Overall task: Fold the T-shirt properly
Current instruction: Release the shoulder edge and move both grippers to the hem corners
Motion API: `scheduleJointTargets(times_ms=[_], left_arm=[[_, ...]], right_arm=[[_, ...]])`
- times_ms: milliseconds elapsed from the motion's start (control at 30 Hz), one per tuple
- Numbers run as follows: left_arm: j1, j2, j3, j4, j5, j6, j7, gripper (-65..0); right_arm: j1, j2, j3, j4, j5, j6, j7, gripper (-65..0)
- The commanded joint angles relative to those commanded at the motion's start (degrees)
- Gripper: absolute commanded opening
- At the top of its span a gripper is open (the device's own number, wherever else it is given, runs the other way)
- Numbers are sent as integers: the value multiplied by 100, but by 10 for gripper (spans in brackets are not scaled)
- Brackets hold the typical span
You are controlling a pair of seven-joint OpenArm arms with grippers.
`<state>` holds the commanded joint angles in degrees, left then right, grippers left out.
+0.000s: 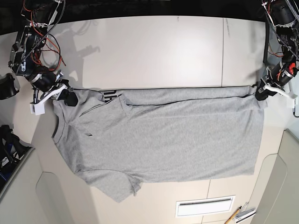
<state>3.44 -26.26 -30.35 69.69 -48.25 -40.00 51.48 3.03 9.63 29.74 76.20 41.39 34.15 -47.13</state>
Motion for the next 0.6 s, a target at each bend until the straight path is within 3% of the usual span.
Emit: scheduleJointTargets(times_ms=[333,600], left_arm=[[1021,-267,-11,1390,-210,0,302,-650],[1766,-264,-289,2238,-299,0,461,-650]], right_arm=[[-863,555,302,479,1019,61,-678,-650],[-1714,708,374,1300,1161,59,-955,-650]])
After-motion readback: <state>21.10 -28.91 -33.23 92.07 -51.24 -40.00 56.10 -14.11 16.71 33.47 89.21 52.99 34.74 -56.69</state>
